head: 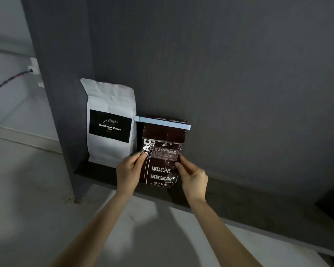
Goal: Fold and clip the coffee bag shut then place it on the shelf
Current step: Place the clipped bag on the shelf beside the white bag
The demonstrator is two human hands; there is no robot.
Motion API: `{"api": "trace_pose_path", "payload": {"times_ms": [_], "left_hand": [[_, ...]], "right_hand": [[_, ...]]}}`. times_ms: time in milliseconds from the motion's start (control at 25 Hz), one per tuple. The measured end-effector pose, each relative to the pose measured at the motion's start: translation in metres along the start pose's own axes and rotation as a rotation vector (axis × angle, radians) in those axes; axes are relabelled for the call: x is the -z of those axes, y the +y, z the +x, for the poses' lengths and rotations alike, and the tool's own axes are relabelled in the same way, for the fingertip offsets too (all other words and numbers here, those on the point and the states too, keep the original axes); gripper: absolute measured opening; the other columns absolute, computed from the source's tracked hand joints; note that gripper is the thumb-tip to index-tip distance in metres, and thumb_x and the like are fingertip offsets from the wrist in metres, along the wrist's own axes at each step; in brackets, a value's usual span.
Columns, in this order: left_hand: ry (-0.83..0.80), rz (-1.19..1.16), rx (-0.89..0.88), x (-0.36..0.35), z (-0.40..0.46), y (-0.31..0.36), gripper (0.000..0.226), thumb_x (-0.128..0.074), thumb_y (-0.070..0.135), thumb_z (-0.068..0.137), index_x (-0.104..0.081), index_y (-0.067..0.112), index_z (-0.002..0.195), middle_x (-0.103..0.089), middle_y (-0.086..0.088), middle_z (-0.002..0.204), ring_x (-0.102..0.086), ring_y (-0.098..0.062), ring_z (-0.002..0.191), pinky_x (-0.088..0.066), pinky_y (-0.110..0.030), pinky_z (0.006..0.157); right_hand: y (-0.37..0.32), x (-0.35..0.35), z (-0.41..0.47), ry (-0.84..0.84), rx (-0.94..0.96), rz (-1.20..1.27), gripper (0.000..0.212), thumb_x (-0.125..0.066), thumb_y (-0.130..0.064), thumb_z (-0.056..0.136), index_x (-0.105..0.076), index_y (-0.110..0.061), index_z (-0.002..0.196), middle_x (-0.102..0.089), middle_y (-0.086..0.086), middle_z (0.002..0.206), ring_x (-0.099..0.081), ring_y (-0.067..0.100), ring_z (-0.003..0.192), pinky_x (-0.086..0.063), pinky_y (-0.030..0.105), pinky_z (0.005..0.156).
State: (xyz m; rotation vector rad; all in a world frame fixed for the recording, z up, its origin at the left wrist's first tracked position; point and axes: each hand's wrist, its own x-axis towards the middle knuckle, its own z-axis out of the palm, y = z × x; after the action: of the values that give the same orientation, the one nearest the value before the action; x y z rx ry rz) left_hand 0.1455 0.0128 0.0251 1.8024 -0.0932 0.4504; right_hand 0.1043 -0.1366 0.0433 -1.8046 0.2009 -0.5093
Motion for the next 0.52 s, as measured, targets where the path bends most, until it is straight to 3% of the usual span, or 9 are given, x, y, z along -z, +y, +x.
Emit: {"api": "trace_pose_path", "payload": {"times_ms": [120, 320, 400, 520], "left_hand": [[0.017, -0.051, 0.047, -0.004, -0.001, -0.005, 0.017, -0.05, 0.026, 0.087, -0.067, 0.021, 0.09, -0.063, 0.013, 0.071, -0.063, -0.005, 0.07, -0.053, -0.027, 0.066], [0.054, -0.075, 0.082, -0.008, 0.001, -0.011, 0.017, -0.051, 0.029, 0.086, -0.066, 0.028, 0.077, -0.066, 0.01, 0.071, -0.061, 0.007, 0.064, -0.051, -0.024, 0.062], [0.08, -0.079, 0.097, -0.011, -0.001, -0.012, 0.017, -0.052, 0.03, 0.086, -0.067, 0.025, 0.082, -0.065, 0.012, 0.07, -0.06, 0.008, 0.064, -0.05, -0.021, 0.062], [0.096, -0.077, 0.093, -0.012, 0.0, -0.012, 0.02, -0.051, 0.03, 0.086, -0.068, 0.02, 0.084, -0.063, 0.015, 0.069, -0.059, 0.01, 0.063, -0.049, -0.018, 0.062]], "right_hand": [[0.01, -0.004, 0.001, 0.03, 0.0, -0.015, 0.031, -0.062, -0.014, 0.08, -0.061, -0.014, 0.111, -0.07, 0.011, 0.106, -0.057, -0.001, 0.071, -0.039, -0.006, 0.06], [0.014, -0.007, 0.001, 0.054, 0.043, -0.03, 0.03, -0.062, -0.014, 0.081, -0.062, -0.015, 0.11, -0.071, 0.004, 0.098, -0.062, 0.005, 0.076, -0.035, -0.008, 0.06], [0.017, -0.009, 0.0, 0.058, 0.055, -0.046, 0.03, -0.061, -0.015, 0.081, -0.062, -0.017, 0.111, -0.071, 0.005, 0.103, -0.058, -0.004, 0.072, -0.036, -0.008, 0.065], [0.02, -0.01, 0.001, 0.059, 0.061, -0.051, 0.03, -0.061, -0.017, 0.081, -0.062, -0.019, 0.111, -0.069, 0.006, 0.111, -0.056, -0.008, 0.083, -0.037, -0.006, 0.076]]}}
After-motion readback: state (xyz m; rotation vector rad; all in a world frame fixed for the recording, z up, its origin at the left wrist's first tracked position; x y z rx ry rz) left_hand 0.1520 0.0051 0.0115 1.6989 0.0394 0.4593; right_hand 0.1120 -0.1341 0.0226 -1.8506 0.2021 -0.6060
